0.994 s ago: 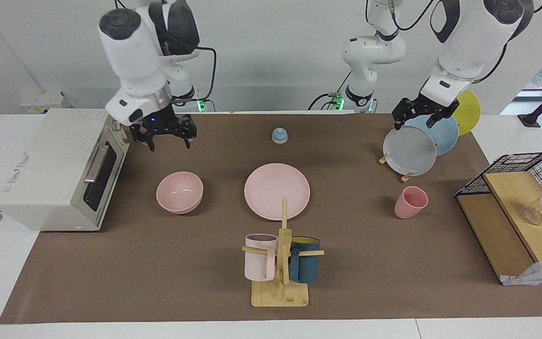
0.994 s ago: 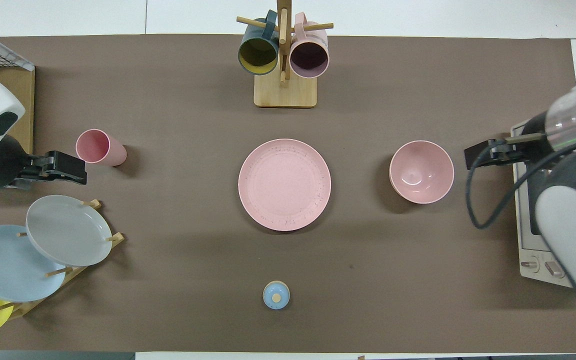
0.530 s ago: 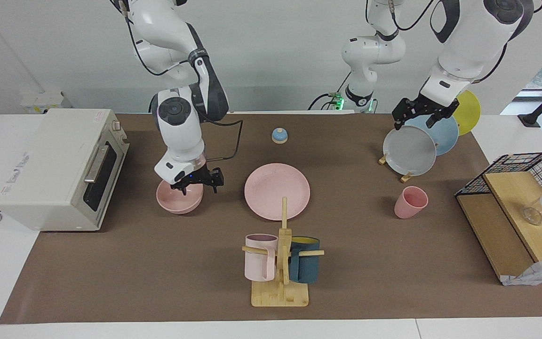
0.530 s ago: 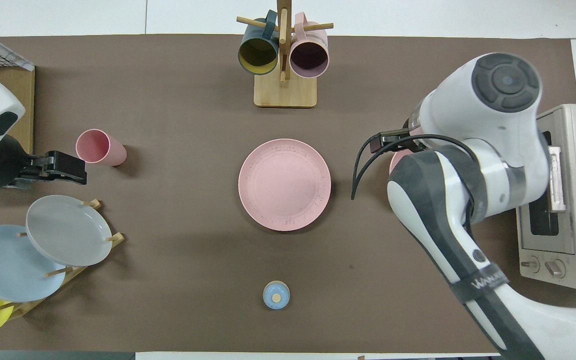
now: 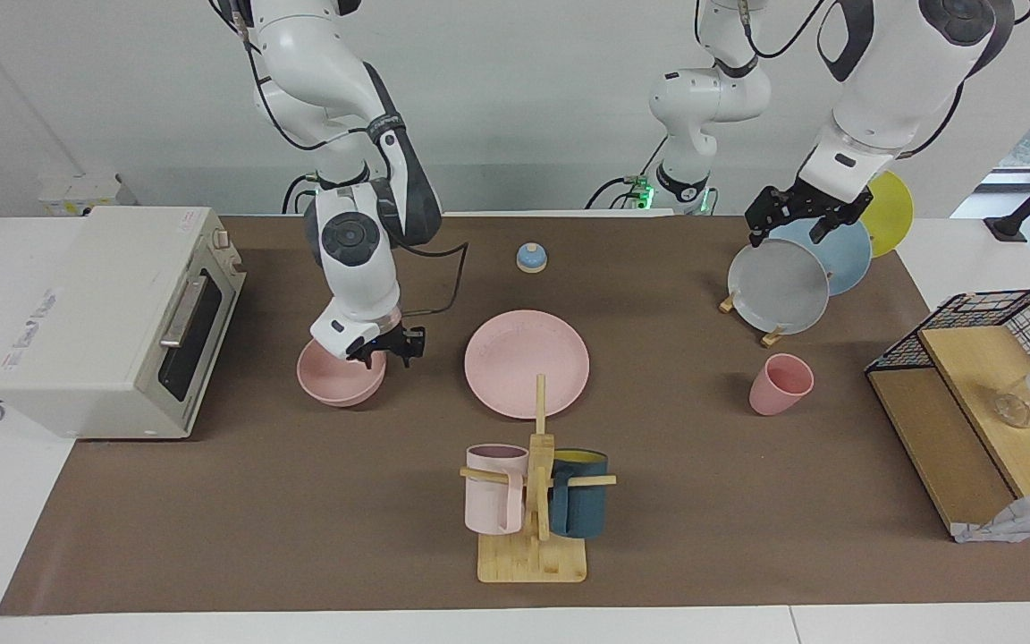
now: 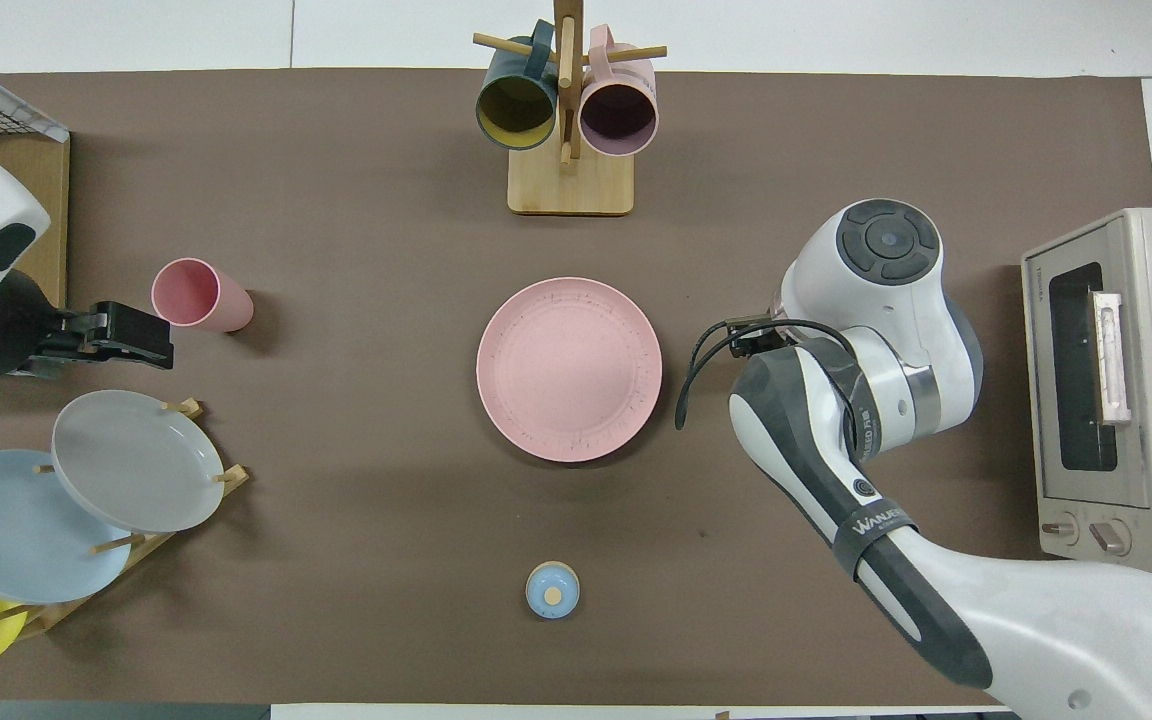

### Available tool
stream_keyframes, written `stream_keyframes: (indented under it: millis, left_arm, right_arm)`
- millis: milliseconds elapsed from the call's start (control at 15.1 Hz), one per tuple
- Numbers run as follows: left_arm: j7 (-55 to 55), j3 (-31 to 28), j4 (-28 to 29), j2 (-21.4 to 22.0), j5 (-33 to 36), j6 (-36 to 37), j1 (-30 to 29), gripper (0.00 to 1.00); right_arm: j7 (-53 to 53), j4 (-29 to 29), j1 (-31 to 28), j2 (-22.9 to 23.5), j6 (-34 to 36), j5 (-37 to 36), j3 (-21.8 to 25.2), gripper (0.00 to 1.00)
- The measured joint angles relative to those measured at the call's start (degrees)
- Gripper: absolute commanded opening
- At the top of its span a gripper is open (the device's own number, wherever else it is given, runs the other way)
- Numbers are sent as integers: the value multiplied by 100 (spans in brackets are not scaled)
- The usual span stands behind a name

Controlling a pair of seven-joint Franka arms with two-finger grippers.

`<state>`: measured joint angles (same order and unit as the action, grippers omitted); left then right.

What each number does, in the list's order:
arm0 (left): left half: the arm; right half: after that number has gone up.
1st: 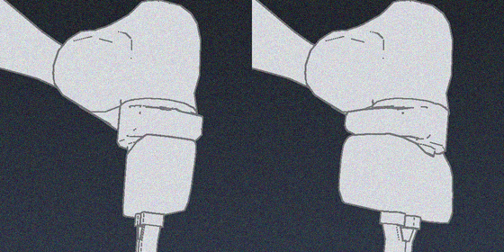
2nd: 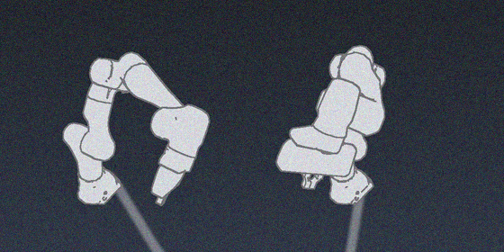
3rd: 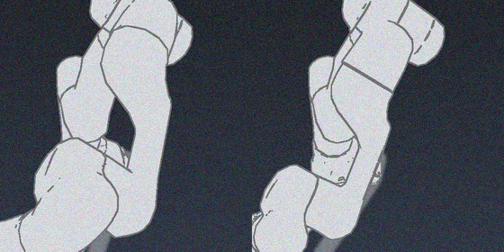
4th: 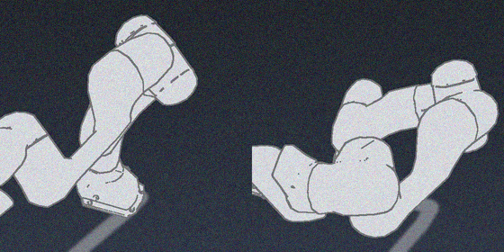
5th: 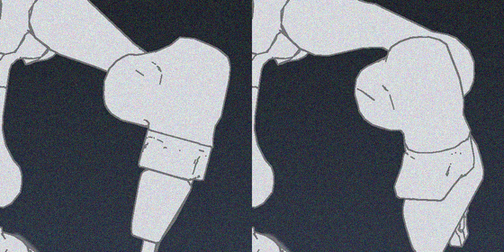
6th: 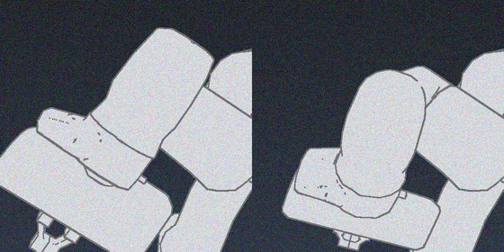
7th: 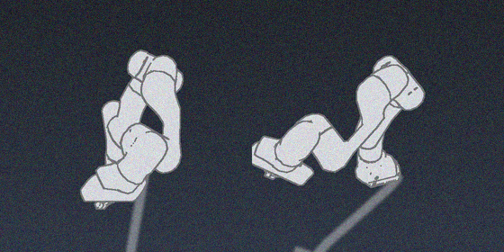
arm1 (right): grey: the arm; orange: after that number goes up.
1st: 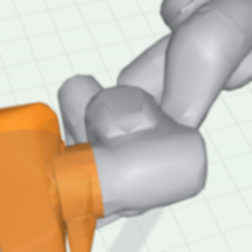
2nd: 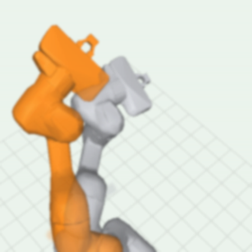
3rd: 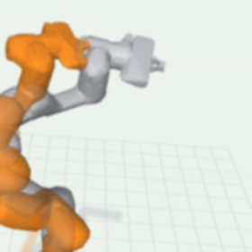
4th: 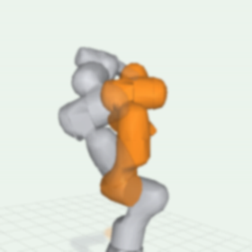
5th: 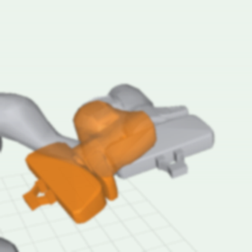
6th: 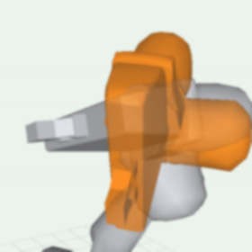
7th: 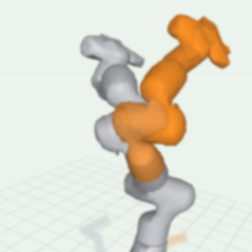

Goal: Organize tableware
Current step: 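Grasp the rim of the pink bowl with the right gripper, then carry the pink bowl over the pink plate with the right gripper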

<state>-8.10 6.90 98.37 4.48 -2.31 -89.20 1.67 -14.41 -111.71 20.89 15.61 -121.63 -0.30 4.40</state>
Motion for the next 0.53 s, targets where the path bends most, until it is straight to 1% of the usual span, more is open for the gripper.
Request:
stream_keyframes:
  millis: [265,331,464,530]
  left_arm:
    - [0,0,0,0,0,0,0,100]
    - [0,0,0,0,0,0,0,100]
    - [0,0,0,0,0,0,0,100]
    - [0,0,0,0,0,0,0,100]
  right_arm:
    - [0,15,1,26,13,-35,1,0]
    - [0,86,1,14,108,-101,2,0]
    - [1,471,83,43,529,-91,-45,0]
    - [-43,823,211,111,864,-85,-67,0]
